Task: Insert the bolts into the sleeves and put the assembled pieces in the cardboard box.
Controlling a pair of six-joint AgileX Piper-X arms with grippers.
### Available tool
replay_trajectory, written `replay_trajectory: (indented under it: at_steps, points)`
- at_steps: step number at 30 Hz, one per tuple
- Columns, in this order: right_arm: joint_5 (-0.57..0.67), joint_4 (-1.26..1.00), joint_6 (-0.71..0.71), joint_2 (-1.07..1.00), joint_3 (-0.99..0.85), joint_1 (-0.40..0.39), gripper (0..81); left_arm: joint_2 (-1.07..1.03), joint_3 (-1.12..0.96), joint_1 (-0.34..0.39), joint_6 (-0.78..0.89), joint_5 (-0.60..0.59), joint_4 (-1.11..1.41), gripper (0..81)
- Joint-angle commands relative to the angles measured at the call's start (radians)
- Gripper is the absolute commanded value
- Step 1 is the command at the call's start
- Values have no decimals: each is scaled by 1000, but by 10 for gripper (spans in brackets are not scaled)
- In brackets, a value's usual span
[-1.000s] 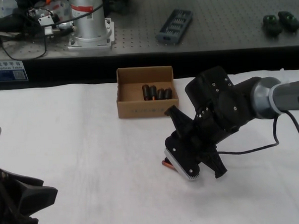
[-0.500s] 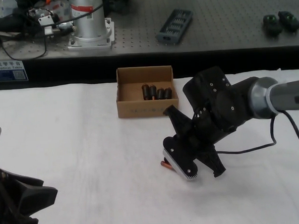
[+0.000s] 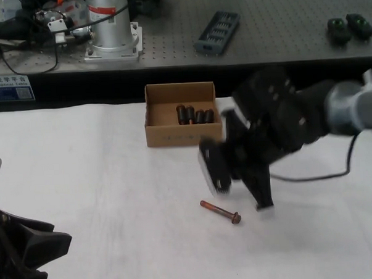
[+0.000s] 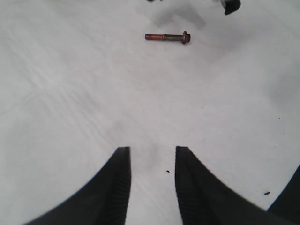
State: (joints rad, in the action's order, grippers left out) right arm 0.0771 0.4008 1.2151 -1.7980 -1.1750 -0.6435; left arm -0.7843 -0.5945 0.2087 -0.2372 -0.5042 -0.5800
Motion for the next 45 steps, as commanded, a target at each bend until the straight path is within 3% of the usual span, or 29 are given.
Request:
replay_trajectory:
  at_steps: [1,5,9,16,19,22,27,32,40,45]
  points:
    - [82,24,-235,121,-8,-3,11,-3,-14,4,14,-25,-2,243]
    - [146,92,-500,249,-8,-3,11,-3,-77,14,55,-63,-2,251]
    - [168,235,-641,367,-8,-3,11,-23,-168,54,-24,-61,2,334]
    - [168,528,-654,520,-4,4,11,-184,-278,186,-230,-6,-3,349]
    - [168,635,-664,574,-4,3,11,-287,-306,246,-365,69,0,349]
    - [168,695,-697,619,-4,3,11,-385,-324,296,-509,159,21,348]
    - [168,726,-745,682,-2,3,11,-541,-362,337,-627,208,82,348]
    - [168,755,-774,738,30,3,11,-703,-439,339,-691,198,152,348]
    - [168,791,-787,817,137,3,11,-908,-604,339,-691,-3,185,348]
    - [168,791,-795,828,186,3,11,-1014,-702,339,-691,-52,191,348]
